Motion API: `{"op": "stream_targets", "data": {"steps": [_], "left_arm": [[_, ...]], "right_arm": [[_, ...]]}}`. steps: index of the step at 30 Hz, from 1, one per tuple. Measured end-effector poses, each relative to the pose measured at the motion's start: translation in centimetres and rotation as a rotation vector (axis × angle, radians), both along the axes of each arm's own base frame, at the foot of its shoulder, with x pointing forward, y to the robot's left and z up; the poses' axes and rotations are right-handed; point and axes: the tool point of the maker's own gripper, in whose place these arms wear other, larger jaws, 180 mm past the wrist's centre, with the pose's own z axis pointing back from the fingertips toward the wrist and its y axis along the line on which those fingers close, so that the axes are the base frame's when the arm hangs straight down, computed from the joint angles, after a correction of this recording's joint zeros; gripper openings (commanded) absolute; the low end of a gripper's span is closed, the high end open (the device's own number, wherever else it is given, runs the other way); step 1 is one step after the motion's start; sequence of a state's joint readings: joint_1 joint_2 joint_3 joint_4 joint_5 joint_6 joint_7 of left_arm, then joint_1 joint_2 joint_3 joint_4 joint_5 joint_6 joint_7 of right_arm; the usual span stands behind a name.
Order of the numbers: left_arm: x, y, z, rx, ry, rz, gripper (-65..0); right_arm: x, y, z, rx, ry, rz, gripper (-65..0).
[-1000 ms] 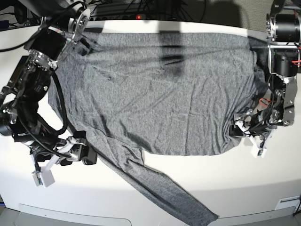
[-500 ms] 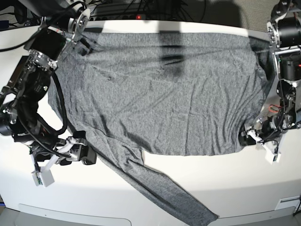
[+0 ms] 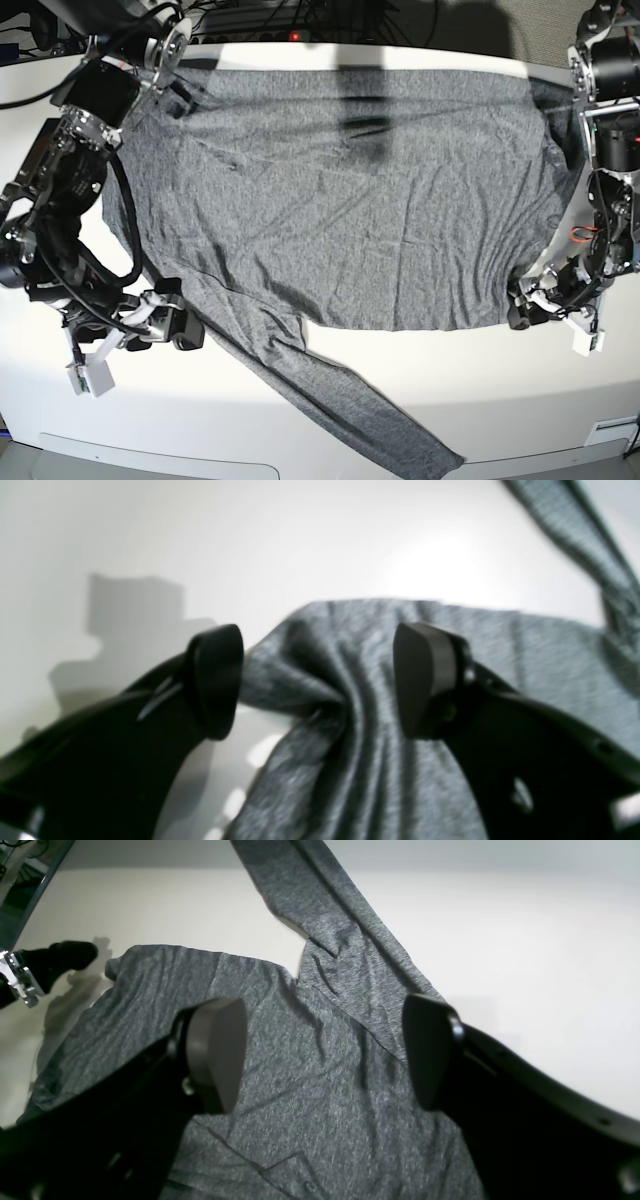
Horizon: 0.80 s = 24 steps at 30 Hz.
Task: Fold the T-shirt properly
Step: 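Grasp the shirt side edge near the hem with left gripper, then move right gripper to the shirt edge where the sleeve joins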
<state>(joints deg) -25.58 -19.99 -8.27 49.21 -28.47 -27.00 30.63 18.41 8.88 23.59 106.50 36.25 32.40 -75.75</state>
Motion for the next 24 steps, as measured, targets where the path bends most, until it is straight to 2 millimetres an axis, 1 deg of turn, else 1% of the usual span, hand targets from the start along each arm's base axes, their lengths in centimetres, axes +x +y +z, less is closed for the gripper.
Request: {"op": "stream_targets", "data": {"steps": [2,5,7,9,11,13,14,19,21,24], "left_arm": [[0.1,1.0,-0.3,-0.025,0.028,0.094,-20.5],[-0.3,4.2,-1.8,-0.004,0.108,0.339,-20.6],[-0.4,4.4,-2.1,0.038,0.108,0.362,-20.6],[-0.3,3.8,-2.3,0.042,0.109,0.352,-20.6],[0.0,2.6,-2.4,0.019,0.106,0.339,-20.6],[0.0,1.8,-2.7,0.006,0.114,0.344,-20.6],[-0.1,1.7,-3.0,0.006,0.124,0.36,-20.6],[-0.5,1.4,-4.0,0.144,0.142,0.379,-20.6],[-0.6,1.1,-4.3,0.155,0.132,0.38,-20.6],[-1.6,1.0,-5.2,0.176,0.146,0.376,-20.8]], "right_arm": [[0.0,0.0,0.0,0.0,0.0,0.0,-17.5],[0.0,0.0,0.0,0.0,0.0,-0.001,-17.5],[0.0,0.0,0.0,0.0,0.0,0.0,-17.5],[0.0,0.0,0.0,0.002,-0.001,0.002,-17.5],[0.0,0.0,0.0,0.001,-0.001,0.001,-17.5],[0.0,0.0,0.0,0.001,-0.001,0.001,-17.5],[0.0,0.0,0.0,0.001,-0.001,0.001,-17.5],[0.0,0.0,0.0,0.001,-0.001,0.001,-17.5],[0.0,0.0,0.0,0.001,-0.001,0.001,-17.5],[0.0,0.0,0.0,0.001,-0.001,0.001,-17.5]]}}
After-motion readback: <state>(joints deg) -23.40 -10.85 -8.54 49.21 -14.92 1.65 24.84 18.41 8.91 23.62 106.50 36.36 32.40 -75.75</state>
